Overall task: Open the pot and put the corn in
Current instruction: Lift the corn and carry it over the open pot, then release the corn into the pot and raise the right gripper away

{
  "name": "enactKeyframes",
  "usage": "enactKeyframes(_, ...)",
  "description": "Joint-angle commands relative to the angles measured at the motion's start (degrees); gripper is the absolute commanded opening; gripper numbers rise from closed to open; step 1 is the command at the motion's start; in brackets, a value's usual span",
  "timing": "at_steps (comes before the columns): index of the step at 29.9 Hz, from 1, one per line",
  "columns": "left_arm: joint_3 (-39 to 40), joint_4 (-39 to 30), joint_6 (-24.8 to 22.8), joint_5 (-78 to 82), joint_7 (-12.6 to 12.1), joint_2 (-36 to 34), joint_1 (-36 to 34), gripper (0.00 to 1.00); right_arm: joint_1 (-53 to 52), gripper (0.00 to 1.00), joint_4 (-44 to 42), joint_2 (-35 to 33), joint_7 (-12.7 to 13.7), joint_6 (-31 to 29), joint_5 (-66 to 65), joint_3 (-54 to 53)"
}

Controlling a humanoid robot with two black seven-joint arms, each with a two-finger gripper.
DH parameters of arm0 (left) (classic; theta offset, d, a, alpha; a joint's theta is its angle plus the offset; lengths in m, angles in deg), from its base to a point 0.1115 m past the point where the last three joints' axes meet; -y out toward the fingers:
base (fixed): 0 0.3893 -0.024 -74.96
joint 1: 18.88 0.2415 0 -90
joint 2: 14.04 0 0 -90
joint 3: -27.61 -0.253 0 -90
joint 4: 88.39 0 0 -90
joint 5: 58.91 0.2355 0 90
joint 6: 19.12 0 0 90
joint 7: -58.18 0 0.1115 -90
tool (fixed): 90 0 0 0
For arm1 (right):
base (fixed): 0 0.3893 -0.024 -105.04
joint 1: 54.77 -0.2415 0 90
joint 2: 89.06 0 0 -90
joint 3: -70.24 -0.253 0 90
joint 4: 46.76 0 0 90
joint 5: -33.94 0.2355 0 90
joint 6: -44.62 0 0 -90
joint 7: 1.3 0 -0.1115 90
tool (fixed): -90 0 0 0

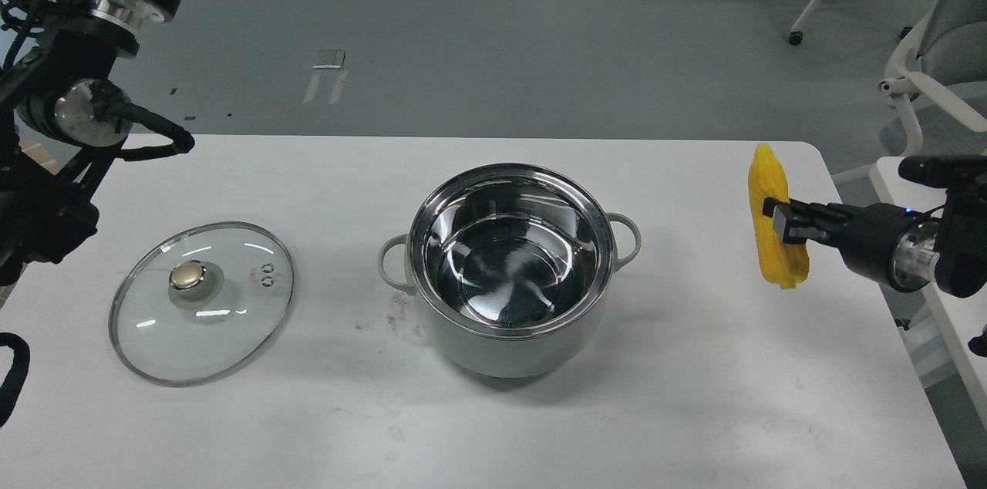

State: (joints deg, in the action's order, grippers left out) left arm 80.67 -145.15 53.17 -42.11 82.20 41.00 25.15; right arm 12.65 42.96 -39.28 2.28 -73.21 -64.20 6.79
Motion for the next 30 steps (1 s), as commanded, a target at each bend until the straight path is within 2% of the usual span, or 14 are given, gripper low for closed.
enactKeyframes(1, 0.03, 0.07, 0.13, 0.0, 0.06, 0.07, 0.09, 0.98, -3.77, 0.0, 2.12, 5.84, -0.15, -0.16, 3.13, -0.35)
enactKeyframes(5, 0.12, 0.07, 0.22, 0.0, 0.15, 0.15, 0.0, 0.98, -8.69, 0.0, 3.44, 15.76, -0.15, -0.16, 3.13, 3.32)
enactKeyframes(13, 0.21, 0.07, 0.39, -0.09, 0.15, -0.11, -0.17, 0.98, -13.18, 0.0, 1.16, 22.46, 0.29, -0.16, 1.73, 18.8)
enactKeyframes(16, 0.21, 0.07, 0.31, -0.09, 0.15, -0.2, -0.17, 0.98, -13.97, 0.09, -1.74, 22.55, 0.29, -0.16, -0.46, 22.93)
enactKeyframes(21, 0.21, 0.07, 0.31, -0.09, 0.15, -0.2, -0.17, 0.98, -13.98, 0.23, -2.18, 22.12, 0.47, -0.16, -1.0, 23.99)
enactKeyframes(25, 0.12, 0.07, 0.22, 0.0, 0.06, -0.11, -0.17, 0.98, -13.98, 0.7, -2.01, 22.03, 0.38, -0.16, -1.53, 23.99)
enactKeyframes(28, 0.12, 0.07, 0.13, 0.0, 0.06, -0.02, -0.17, 0.98, -13.89, 0.92, -1.83, 22.38, 0.38, -0.16, -1.52, 23.91)
enactKeyframes(30, 0.12, 0.07, 0.13, 0.0, 0.06, -0.02, -0.17, 0.98, -13.89, 0.94, -1.92, 22.55, 0.38, -0.16, -1.52, 23.82)
